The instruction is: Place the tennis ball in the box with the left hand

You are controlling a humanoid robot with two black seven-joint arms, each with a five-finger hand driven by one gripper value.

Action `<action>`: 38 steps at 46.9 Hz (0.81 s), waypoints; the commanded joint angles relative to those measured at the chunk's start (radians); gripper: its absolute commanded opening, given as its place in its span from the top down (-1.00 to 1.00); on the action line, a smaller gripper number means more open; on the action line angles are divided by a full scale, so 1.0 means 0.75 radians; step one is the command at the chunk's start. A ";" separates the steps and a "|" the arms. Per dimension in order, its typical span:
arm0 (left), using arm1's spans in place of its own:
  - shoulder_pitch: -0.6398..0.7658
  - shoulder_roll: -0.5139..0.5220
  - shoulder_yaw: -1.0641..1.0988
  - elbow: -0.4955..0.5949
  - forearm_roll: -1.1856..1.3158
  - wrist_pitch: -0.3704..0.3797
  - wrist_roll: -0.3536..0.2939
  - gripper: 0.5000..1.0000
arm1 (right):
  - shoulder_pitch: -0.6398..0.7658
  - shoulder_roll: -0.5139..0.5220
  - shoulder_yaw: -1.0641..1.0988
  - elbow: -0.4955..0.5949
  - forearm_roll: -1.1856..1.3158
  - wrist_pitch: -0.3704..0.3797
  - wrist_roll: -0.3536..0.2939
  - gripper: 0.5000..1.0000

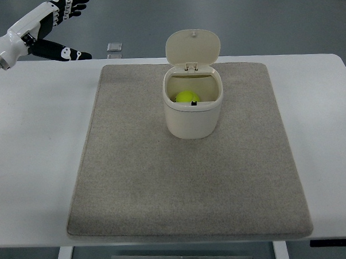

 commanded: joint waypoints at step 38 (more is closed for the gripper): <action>0.056 -0.130 -0.063 0.303 -0.843 -0.629 0.551 -0.97 | 0.000 0.000 0.000 0.000 0.000 0.000 0.000 -0.60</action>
